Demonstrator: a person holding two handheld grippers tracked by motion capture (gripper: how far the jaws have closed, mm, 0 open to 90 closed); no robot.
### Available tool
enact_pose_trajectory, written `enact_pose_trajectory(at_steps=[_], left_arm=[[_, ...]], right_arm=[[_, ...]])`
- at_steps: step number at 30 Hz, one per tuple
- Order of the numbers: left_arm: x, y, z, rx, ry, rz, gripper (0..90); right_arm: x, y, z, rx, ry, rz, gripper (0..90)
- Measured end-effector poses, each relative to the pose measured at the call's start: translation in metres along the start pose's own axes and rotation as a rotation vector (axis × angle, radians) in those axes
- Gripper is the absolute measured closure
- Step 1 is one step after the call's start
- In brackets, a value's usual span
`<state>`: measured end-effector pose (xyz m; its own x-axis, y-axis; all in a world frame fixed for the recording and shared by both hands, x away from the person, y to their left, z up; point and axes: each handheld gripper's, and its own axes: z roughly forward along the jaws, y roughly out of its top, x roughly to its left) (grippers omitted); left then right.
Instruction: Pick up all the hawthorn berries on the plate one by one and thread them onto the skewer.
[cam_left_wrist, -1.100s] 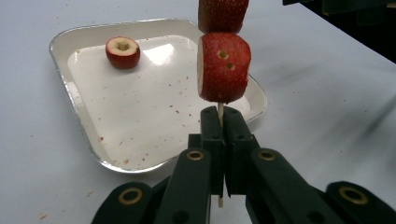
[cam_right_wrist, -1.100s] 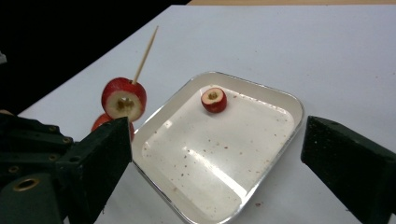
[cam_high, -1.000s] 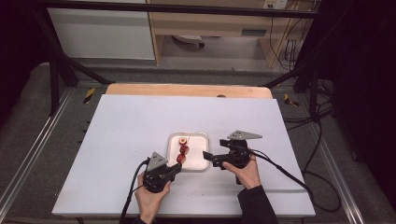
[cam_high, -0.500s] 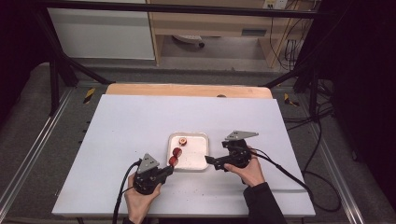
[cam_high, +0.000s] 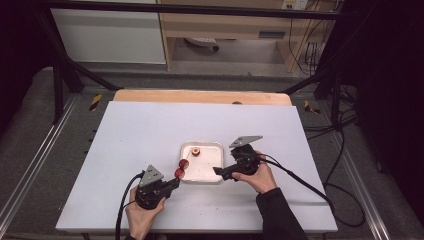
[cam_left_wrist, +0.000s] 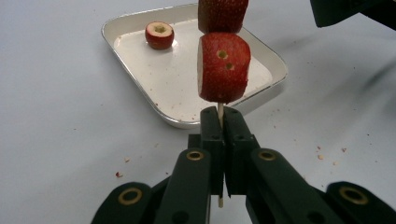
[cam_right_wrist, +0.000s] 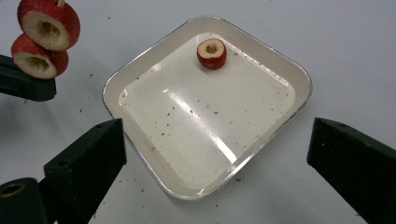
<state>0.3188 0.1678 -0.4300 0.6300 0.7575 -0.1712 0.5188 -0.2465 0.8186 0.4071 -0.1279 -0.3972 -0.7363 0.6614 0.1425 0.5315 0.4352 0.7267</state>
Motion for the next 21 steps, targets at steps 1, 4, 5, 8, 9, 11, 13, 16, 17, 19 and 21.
enact_pose_trajectory(at_steps=[1, 4, 5, 8, 9, 11, 13, 16, 17, 19, 21], left_arm=[[0.001, 0.000, -0.001, 0.004, -0.001, 0.002, 88.3], [0.003, -0.001, -0.002, 0.002, -0.002, -0.003, 88.3], [0.004, -0.002, -0.003, 0.003, -0.002, -0.004, 88.3], [0.006, -0.003, -0.005, 0.003, -0.004, -0.010, 88.3], [0.007, -0.003, -0.005, 0.002, -0.007, -0.012, 88.3], [0.007, -0.003, -0.005, 0.001, -0.007, -0.013, 88.3], [0.009, -0.003, -0.006, -0.001, -0.008, -0.018, 88.3], [0.010, -0.003, -0.007, -0.001, -0.004, -0.013, 88.3], [0.010, -0.003, -0.008, 0.002, -0.003, -0.011, 88.3], [0.011, -0.004, -0.008, 0.003, -0.004, -0.018, 88.3], [0.012, -0.004, -0.008, 0.003, -0.002, -0.016, 88.3]], right_arm=[[0.000, 0.002, 0.001, 0.007, 0.001, 0.000, 5.4], [0.001, 0.007, 0.007, 0.012, 0.000, -0.003, 5.4], [0.001, 0.008, 0.008, 0.018, -0.001, -0.010, 5.4], [0.000, 0.014, 0.014, 0.026, -0.012, -0.014, 5.5], [-0.001, 0.016, 0.015, 0.031, -0.012, -0.015, 5.6], [-0.001, 0.020, 0.018, 0.043, -0.016, -0.013, 5.6], [-0.001, 0.026, 0.023, 0.056, -0.021, -0.026, 5.7], [-0.001, 0.034, 0.027, 0.065, -0.026, -0.034, 5.9], [-0.001, 0.036, 0.028, 0.070, -0.025, -0.033, 5.9], [-0.001, 0.040, 0.032, 0.076, -0.023, -0.032, 6.3], [-0.001, 0.043, 0.035, 0.081, -0.025, -0.030, 6.4]])
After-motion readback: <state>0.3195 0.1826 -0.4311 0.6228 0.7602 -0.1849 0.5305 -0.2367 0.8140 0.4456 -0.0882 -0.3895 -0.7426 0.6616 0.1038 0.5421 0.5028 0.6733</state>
